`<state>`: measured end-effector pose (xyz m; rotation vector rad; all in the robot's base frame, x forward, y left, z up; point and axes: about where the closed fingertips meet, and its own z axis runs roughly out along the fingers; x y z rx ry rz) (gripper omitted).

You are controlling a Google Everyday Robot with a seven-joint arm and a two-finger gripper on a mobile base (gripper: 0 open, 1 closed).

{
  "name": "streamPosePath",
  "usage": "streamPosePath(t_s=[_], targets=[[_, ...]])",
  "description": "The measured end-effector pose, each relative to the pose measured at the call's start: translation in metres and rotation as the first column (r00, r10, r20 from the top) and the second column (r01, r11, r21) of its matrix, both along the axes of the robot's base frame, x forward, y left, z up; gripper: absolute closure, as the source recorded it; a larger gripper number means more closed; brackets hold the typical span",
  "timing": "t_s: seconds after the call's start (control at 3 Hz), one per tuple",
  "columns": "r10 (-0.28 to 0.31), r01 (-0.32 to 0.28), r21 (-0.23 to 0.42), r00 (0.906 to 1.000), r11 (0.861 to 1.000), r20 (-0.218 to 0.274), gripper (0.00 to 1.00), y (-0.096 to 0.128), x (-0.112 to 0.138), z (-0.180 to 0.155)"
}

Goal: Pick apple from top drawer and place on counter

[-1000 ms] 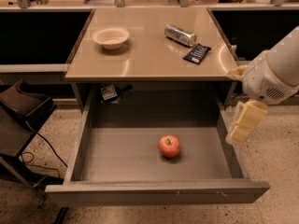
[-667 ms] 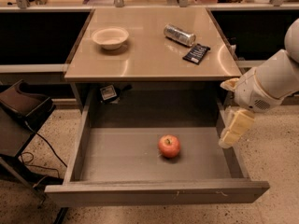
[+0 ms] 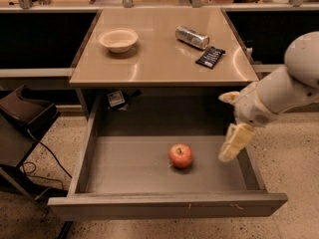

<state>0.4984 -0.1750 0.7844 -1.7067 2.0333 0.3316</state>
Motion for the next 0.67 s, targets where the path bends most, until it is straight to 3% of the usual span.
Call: streamPosePath(t_s=[0.33,0.67], targets=[[0.087,-0.084,0.117,0.9961,0.99,-0.018,0.0,0.039,0.017,-0.047],[0.13,-0.123,0.18,0.9911,0.976,-0.028,0.0,0.065,0.026,-0.083]])
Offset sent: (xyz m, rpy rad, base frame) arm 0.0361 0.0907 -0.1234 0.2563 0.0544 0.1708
